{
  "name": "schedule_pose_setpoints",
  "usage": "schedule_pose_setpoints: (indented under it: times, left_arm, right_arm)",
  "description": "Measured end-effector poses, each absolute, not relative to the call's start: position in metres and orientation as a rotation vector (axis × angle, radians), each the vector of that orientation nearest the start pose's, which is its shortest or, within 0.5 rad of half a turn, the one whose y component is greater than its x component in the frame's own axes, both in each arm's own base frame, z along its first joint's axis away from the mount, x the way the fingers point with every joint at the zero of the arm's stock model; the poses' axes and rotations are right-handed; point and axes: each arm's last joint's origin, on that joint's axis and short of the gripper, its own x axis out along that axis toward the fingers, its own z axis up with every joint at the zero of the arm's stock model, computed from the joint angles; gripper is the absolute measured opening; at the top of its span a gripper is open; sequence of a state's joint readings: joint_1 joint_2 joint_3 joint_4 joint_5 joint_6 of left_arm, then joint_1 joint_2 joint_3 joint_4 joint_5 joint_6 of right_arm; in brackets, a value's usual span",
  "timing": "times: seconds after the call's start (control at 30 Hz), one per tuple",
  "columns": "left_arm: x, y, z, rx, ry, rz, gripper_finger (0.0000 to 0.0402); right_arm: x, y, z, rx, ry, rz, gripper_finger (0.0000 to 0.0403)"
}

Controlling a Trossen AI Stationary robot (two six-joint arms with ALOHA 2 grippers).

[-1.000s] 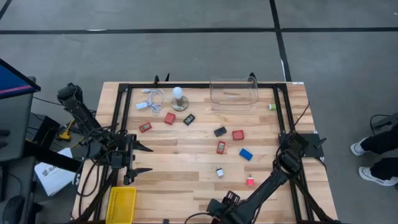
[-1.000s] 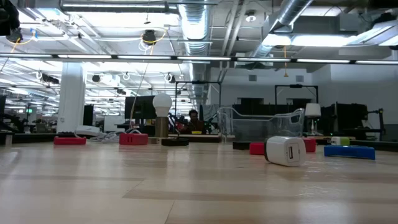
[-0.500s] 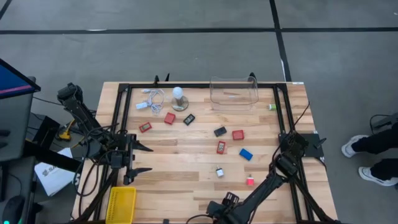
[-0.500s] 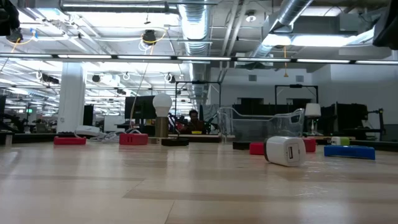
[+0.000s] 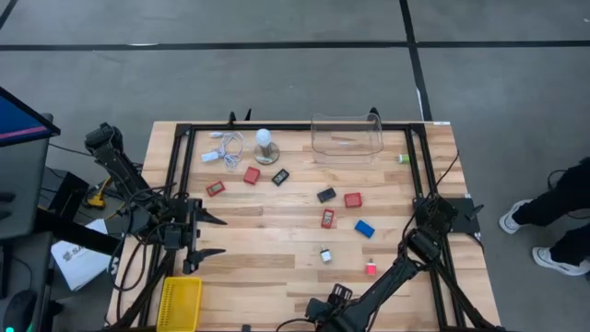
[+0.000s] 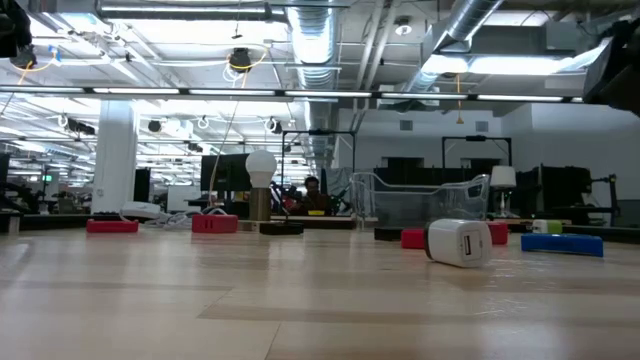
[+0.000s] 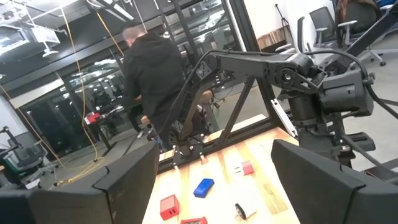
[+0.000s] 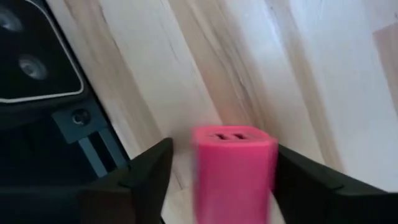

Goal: Pick & Place Office items
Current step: Put the pink charger adapter into the transparent bin

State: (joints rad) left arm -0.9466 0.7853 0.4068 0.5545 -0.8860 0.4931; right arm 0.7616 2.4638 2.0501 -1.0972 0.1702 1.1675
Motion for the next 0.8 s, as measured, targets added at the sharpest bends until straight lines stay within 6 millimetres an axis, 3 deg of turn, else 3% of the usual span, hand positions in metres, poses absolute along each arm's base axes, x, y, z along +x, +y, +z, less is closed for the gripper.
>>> schedule_pose_setpoints:
  times: [0.13,0.3,0.43,0.6,0.67,0.8]
  left_arm:
    - [0.116,-0.123,0.270,0.353,-0.119,-0.032,0.0310]
    - [0.116,-0.123,0.271,0.352,-0.119,-0.032,0.0310]
    - [0.116,-0.123,0.270,0.352,-0.119,-0.033,0.0310]
    - [0.116,-0.123,0.270,0.352,-0.119,-0.032,0.0310]
    - [0.117,-0.123,0.271,0.352,-0.119,-0.029,0.0310]
    - [0.120,-0.119,0.270,0.354,-0.110,0.002,0.0310]
  right_arm:
    - [0.349,0.328,0.129,0.235,1.357,-0.347,0.0136]
    - [0.344,0.321,0.134,0.163,1.336,-0.411,0.0140]
    - [0.334,0.305,0.147,0.073,1.269,-0.607,0.0140]
    - [0.315,0.288,0.199,0.060,1.071,-0.802,0.0140]
    - [0.311,0.286,0.215,0.065,0.962,-0.808,0.0140]
    - [0.304,0.268,0.266,0.066,0.767,-0.766,0.0140]
